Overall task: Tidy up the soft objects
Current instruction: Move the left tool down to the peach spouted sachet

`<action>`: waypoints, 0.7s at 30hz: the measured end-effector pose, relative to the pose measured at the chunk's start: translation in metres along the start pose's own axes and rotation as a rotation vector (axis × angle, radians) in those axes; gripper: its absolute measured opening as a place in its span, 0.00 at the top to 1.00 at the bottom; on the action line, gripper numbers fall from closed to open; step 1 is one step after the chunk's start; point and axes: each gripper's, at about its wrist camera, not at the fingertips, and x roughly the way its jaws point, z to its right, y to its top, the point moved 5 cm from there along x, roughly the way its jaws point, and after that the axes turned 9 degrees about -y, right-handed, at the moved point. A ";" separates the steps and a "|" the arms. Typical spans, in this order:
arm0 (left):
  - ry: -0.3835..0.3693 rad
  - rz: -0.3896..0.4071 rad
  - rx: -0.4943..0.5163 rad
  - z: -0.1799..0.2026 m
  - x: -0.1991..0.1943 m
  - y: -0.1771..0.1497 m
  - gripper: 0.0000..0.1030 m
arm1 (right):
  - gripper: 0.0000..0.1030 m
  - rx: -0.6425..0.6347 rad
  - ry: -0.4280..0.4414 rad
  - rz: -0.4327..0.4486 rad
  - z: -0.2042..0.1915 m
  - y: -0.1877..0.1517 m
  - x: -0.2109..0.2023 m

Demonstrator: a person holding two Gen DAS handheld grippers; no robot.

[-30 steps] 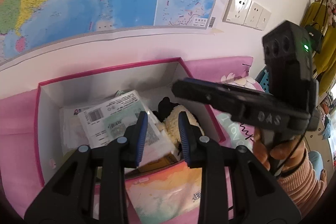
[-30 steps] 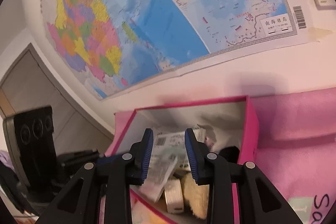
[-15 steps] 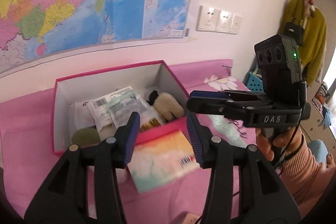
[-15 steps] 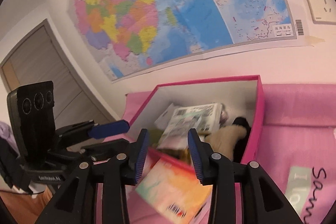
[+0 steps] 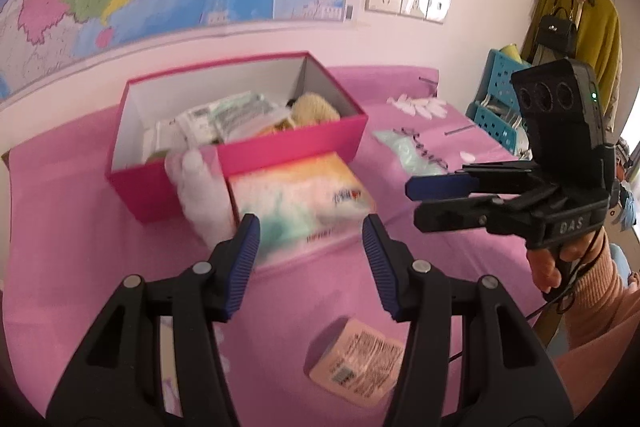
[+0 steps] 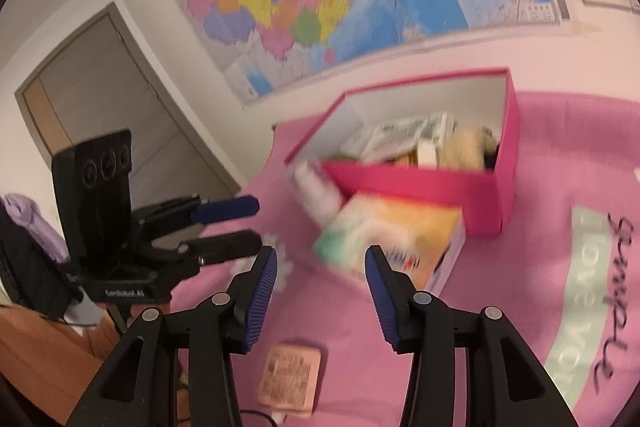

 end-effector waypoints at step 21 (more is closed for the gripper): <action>-0.040 -0.200 -0.112 -0.013 0.029 -0.090 0.46 | 0.54 0.027 0.003 -0.271 -0.026 -0.116 0.025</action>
